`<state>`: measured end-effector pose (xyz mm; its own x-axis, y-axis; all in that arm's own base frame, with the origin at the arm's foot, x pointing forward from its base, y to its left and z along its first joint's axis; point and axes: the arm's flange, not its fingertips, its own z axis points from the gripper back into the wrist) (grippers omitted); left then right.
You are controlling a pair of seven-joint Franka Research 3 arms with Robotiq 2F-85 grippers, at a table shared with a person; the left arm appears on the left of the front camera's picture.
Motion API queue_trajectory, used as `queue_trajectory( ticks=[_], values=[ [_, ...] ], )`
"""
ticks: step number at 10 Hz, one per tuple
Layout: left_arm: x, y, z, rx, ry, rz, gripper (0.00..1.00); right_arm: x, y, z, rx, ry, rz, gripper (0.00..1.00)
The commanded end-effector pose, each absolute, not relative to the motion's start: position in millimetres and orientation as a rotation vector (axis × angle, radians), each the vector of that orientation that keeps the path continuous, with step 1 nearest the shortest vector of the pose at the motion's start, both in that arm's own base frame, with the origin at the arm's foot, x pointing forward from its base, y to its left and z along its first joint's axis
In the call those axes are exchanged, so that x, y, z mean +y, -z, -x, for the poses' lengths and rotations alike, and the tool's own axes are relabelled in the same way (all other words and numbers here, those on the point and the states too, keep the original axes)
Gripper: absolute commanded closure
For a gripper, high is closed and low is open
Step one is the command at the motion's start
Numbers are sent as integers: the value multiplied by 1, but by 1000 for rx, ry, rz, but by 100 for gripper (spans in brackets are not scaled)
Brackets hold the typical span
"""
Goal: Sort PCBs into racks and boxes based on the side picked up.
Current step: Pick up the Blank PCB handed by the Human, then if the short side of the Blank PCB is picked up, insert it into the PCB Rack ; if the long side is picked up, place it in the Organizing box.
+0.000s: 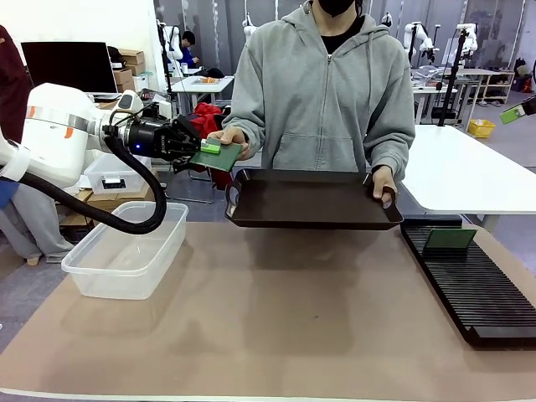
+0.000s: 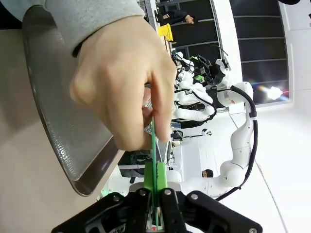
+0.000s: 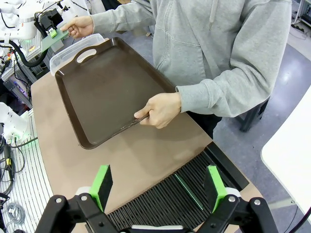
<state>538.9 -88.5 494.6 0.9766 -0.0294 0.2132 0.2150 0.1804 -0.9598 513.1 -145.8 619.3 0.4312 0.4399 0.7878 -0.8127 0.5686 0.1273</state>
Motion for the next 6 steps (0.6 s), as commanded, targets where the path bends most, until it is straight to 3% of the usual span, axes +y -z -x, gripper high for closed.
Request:
queue_trajectory(
  ticks=[1, 6],
  values=[
    [-84, -495, -537, -151, 205, 1372, 100, -144, -619, -513, -787, -830, -560, 0],
    [-89, -494, -538, -154, 178, 1377, 100, -144, -619, -513, -787, -830, -560, 0]
  ],
)
